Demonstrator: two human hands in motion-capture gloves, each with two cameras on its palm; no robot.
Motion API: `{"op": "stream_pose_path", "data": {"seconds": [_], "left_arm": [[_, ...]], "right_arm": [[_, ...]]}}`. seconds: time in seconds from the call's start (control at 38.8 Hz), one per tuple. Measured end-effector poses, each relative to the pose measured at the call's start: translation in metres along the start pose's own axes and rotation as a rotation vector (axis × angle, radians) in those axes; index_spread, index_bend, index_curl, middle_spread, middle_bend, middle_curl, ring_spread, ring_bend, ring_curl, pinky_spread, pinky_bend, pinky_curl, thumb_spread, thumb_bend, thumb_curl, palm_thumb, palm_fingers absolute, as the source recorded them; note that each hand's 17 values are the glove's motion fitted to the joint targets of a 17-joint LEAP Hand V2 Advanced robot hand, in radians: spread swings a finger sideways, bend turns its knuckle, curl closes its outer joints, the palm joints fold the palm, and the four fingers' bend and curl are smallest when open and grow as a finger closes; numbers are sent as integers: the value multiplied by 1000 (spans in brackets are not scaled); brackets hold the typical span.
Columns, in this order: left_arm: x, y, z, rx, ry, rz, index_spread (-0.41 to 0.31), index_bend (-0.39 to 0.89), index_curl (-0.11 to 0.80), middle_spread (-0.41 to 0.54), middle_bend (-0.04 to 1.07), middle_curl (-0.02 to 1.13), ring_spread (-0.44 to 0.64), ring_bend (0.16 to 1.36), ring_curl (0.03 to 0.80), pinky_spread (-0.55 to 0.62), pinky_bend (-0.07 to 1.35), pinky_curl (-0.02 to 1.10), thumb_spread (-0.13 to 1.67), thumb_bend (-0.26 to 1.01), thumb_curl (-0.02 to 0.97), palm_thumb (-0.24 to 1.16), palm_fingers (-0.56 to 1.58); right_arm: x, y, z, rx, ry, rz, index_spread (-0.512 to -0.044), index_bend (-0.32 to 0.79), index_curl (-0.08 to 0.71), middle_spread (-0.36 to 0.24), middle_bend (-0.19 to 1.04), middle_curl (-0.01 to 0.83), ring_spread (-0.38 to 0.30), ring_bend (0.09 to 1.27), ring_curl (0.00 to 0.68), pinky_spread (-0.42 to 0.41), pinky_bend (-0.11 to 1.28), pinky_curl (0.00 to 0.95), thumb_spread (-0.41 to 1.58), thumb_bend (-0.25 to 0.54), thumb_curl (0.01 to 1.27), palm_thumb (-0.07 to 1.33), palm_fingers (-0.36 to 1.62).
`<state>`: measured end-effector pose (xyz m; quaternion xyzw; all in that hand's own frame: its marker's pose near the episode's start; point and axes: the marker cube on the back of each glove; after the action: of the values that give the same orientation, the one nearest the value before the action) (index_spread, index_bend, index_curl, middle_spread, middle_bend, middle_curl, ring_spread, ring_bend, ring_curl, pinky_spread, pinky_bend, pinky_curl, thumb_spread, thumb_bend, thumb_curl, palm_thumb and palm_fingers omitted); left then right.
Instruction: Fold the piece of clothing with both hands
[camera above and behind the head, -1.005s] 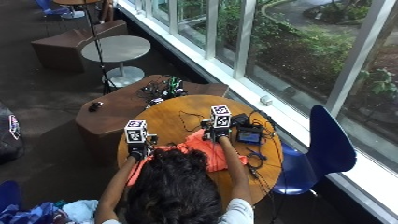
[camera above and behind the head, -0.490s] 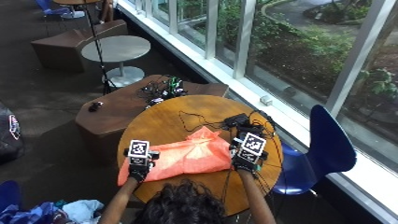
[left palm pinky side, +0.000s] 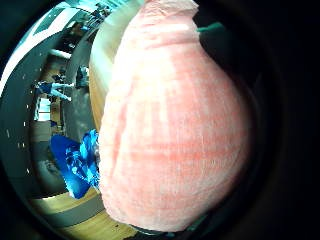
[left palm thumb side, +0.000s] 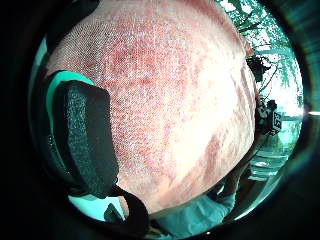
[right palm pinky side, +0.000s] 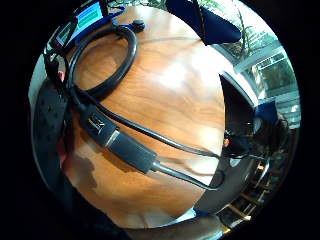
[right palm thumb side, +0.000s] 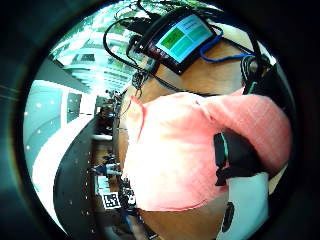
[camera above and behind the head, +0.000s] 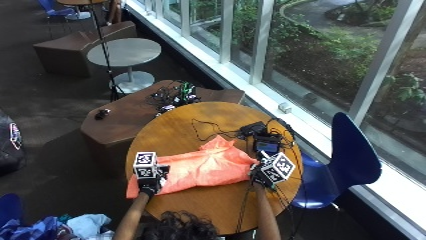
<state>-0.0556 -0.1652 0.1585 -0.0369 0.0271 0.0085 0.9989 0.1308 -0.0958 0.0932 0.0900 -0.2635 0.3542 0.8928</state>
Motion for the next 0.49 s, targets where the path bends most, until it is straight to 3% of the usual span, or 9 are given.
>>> {"op": "stream_pose_path", "data": {"seconds": [0.13, 0.18, 0.26, 0.36, 0.49], "left_arm": [[0, 1, -3, 9, 52, 9, -137, 167, 377, -4, 149, 347, 162, 442, 328, 230, 386, 427, 1491, -14, 173, 122, 341], [-1, 3, -7, 26, 105, 18, -135, 168, 378, 1, 154, 345, 172, 444, 327, 244, 391, 427, 1501, -11, 169, 111, 342], [-7, 8, -16, 66, 229, 15, -139, 175, 383, 0, 163, 344, 183, 445, 326, 257, 384, 423, 1500, -3, 174, 117, 356], [-21, 25, -36, 147, 372, -17, -132, 162, 383, -21, 185, 351, 170, 466, 328, 251, 369, 417, 1466, 18, 202, 183, 417], [-46, 67, -63, 194, 458, -65, -134, 159, 382, -50, 193, 358, 138, 474, 329, 234, 354, 411, 1450, 36, 225, 245, 472]], "right_arm": [[-33, 12, -26, 71, -315, -2, -277, 228, 271, -210, 186, 432, -264, 680, 437, -356, 725, 422, 949, 130, 459, 858, 1220], [-52, 19, -35, 97, -414, -22, -288, 150, 266, -228, 191, 435, -270, 699, 442, -364, 698, 408, 871, 134, 486, 917, 1180], [-91, 33, -44, 144, -524, -104, -291, 130, 270, -245, 183, 435, -275, 698, 441, -372, 682, 400, 779, 112, 510, 953, 1182], [-146, 63, -52, 183, -554, -246, -293, 135, 279, -257, 181, 436, -275, 693, 443, -373, 647, 384, 693, 78, 534, 983, 1179], [-242, 131, -32, 198, -457, -558, -300, 136, 290, -268, 180, 436, -280, 679, 442, -368, 627, 377, 614, 36, 559, 1008, 1184]]}}
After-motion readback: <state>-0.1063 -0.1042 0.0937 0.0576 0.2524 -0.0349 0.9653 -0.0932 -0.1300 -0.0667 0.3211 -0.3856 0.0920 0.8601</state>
